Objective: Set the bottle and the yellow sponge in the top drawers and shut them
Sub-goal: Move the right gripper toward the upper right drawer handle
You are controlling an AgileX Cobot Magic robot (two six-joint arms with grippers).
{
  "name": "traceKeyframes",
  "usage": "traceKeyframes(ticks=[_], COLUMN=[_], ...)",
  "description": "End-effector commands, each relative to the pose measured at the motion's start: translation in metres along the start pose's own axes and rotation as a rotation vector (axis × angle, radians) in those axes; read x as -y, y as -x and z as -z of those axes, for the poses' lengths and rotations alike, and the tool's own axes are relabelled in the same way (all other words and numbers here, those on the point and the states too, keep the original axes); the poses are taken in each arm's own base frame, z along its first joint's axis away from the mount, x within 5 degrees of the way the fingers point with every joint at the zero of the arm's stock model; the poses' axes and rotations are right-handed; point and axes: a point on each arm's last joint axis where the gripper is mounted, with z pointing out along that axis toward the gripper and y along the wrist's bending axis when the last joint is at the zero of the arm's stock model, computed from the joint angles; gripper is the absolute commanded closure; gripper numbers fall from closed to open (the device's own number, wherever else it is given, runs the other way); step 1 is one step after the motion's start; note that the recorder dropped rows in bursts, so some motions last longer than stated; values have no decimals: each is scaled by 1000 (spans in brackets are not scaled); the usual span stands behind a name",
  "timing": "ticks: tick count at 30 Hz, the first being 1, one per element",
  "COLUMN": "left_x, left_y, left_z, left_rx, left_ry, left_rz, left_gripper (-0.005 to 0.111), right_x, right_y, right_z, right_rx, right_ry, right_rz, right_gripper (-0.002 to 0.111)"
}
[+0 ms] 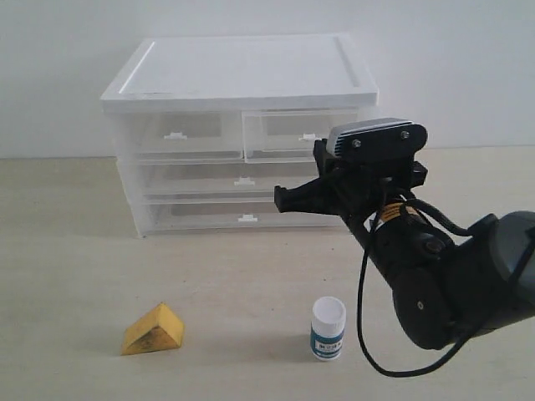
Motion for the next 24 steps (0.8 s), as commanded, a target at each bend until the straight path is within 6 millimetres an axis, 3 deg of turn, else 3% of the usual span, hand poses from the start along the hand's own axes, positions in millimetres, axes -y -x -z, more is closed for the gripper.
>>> traceKeyframes(ticks=[1,7,9,13,18,24], left_x=[0,0,0,0,0,0], left_y=[-1,-1,-1,-1,-1,-1], left_z=[0,0,0,0,0,0], left_rx=[-1,-1,-1,-1,-1,-1], left_ry=[1,1,1,1,1,1], left_rz=[10,10,10,10,10,10], left_gripper=[102,102,102,102,102,102], right_x=[-8,-11,-12,-12,-1,-5], right_y=[-4,-7,-9,-11,-9,-3], right_z=[-9,-19,-21,-24,-28,-36], right_rx=[-19,-16,-28,-37,-46,-48], right_ry=[50,54,54,45,-97,-77], right_rz=[13,-8,-11,46,31,57], right_gripper=[101,51,39,37,37,37])
